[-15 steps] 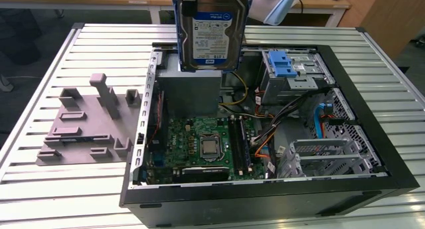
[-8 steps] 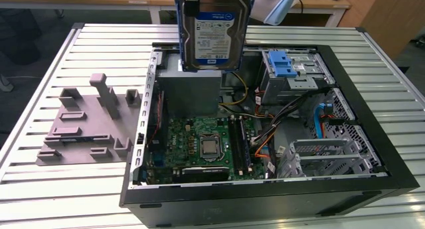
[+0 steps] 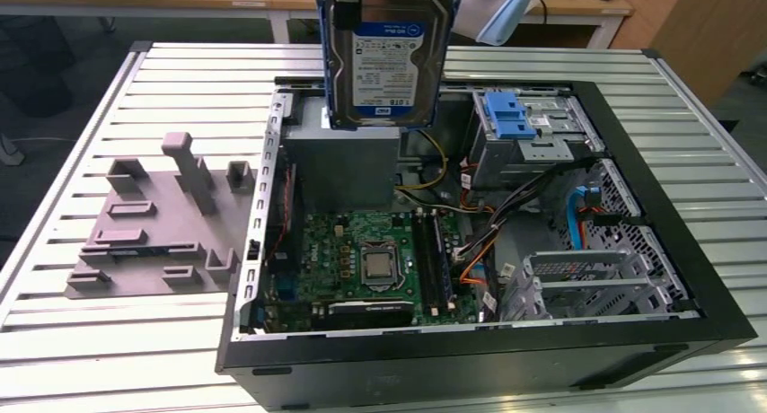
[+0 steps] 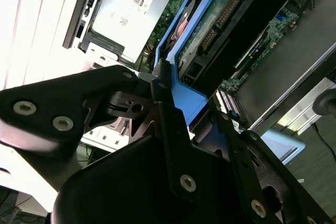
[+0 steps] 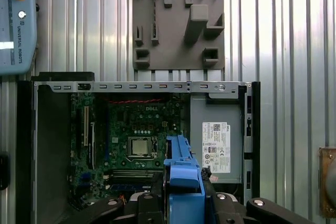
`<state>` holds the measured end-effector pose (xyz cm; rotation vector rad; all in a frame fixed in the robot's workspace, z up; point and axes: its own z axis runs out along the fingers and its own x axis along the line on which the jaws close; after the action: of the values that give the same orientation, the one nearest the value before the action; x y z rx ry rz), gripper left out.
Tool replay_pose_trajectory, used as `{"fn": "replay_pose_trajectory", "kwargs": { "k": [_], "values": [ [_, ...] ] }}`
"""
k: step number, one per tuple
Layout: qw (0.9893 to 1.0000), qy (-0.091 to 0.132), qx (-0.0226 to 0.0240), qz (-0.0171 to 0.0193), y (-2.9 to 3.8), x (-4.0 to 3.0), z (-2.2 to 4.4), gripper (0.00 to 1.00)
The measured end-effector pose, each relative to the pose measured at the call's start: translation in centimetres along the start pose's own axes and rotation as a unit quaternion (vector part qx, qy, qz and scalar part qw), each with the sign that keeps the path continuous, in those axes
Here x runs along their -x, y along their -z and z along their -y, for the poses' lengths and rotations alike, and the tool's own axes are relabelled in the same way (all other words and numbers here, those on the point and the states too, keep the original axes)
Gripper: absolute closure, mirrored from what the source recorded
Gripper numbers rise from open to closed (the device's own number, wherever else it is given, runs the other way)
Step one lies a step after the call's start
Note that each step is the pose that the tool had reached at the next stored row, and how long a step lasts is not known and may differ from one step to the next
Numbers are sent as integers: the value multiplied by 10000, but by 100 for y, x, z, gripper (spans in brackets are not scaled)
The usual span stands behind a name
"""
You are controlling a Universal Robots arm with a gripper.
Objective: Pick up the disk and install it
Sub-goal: 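Pick up the disk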
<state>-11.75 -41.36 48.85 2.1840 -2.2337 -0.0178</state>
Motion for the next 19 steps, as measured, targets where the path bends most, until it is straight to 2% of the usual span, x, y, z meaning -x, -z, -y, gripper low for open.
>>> {"fn": "replay_pose_trajectory", "kwargs": {
  "k": [11, 19],
  "values": [
    [10000, 0, 0, 0, 0, -33, 5, 64],
    [10000, -1, 0, 0, 1, -32, 61, 64]
  ]
}}
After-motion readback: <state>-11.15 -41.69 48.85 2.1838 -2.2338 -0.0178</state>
